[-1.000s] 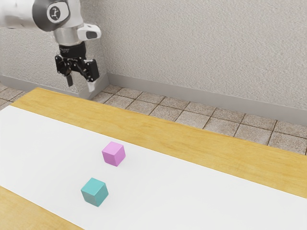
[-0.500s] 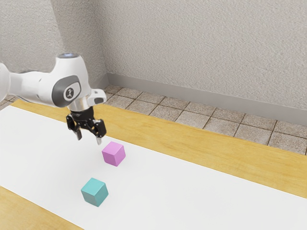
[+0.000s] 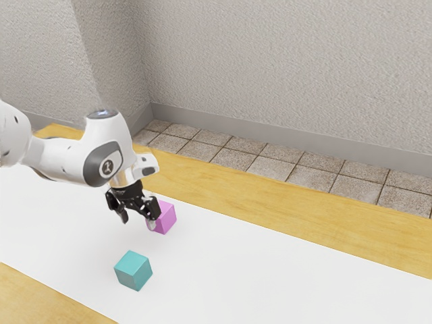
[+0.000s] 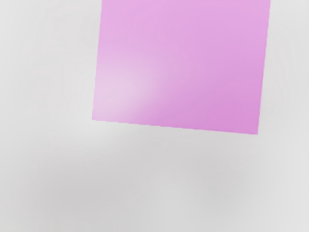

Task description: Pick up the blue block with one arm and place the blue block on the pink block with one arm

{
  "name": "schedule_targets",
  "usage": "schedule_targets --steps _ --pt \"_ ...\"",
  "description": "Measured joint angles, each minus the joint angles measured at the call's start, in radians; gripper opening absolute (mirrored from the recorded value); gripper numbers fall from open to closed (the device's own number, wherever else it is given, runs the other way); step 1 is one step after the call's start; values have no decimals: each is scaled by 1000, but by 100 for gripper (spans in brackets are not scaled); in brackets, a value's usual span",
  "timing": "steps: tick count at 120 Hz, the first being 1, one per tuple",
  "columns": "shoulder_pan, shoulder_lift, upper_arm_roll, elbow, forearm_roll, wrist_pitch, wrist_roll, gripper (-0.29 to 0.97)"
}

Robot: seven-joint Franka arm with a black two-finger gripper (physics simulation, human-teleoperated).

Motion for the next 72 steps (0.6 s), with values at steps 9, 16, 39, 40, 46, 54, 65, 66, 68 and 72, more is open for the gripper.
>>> schedule_targets --steps 9,16,39,40,46,54,65,66,68,72 --pt "-10 1 0 -17 -10 6 2 64" --pt "-8 -3 1 -34 -29 6 7 64" --pt "-5 -9 1 -67 -58 -16 36 63" --pt "-5 -9 1 -69 -58 -17 38 63" --pt "-7 -10 1 -77 -61 -25 50 63" --pt "-8 -16 1 -85 -63 -38 69 63" --pt "-12 -25 1 -95 -64 -50 95 63" --pt "-13 -27 1 -96 -64 -50 97 63" --pt "-14 -29 1 -97 -65 -52 101 63" --pt "-17 -33 1 -99 -65 -55 109 63"
